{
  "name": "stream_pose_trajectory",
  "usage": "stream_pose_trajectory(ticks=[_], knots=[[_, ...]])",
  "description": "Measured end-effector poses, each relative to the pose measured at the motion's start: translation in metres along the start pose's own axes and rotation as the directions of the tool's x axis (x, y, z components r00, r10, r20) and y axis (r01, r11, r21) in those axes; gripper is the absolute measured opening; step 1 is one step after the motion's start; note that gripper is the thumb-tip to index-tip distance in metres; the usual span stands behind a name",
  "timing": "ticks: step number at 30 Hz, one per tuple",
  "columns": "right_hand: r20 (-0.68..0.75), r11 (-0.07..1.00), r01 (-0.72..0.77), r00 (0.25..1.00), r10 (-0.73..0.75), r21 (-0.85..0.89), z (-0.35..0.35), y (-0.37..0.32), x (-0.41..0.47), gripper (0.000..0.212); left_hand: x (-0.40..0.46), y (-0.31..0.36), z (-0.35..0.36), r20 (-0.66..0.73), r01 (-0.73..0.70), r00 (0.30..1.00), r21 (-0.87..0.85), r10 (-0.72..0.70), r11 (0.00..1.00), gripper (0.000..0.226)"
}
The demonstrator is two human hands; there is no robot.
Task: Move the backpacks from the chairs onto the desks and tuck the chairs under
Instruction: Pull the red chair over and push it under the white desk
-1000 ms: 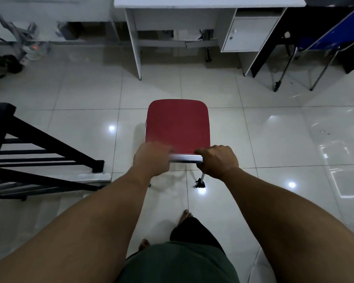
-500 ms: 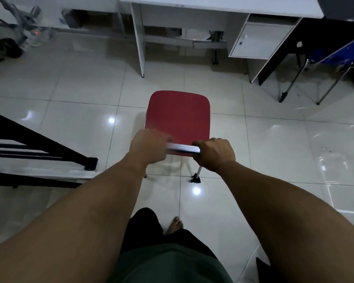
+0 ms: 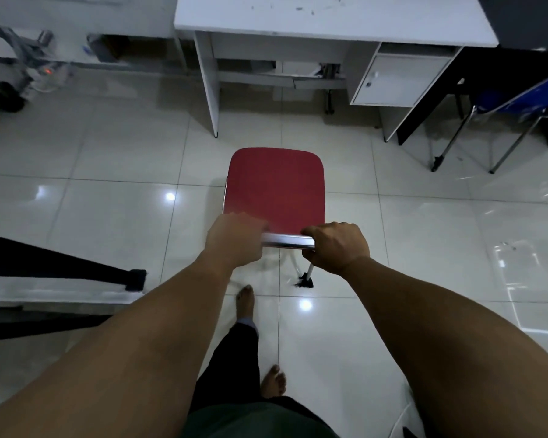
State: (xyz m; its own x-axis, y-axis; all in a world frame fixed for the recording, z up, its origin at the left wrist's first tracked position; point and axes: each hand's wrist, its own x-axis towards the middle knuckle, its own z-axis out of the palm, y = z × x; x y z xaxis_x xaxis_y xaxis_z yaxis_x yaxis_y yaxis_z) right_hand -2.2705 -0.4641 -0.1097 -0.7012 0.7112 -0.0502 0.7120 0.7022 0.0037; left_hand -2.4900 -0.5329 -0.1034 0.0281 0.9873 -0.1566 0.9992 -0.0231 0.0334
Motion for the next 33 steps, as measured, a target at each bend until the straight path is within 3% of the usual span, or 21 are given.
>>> stream_pose_trajectory(ticks=[16,33], knots=[[-0.034,1.000,-0.006,0.999,0.006,0.002,-0.003,0.038,0.080,0.023,0.085,-0.033,-0.012,-0.019,-0.011,1.000,-0.005,0.011,1.000,0.028],[0.027,0.998,-0.058,0.998,0.058,0.002,-0.011,0.093,0.191,0.029,0.205,-0.074,-0.037,-0.004,-0.036,0.999,-0.019,0.036,0.999,0.024]])
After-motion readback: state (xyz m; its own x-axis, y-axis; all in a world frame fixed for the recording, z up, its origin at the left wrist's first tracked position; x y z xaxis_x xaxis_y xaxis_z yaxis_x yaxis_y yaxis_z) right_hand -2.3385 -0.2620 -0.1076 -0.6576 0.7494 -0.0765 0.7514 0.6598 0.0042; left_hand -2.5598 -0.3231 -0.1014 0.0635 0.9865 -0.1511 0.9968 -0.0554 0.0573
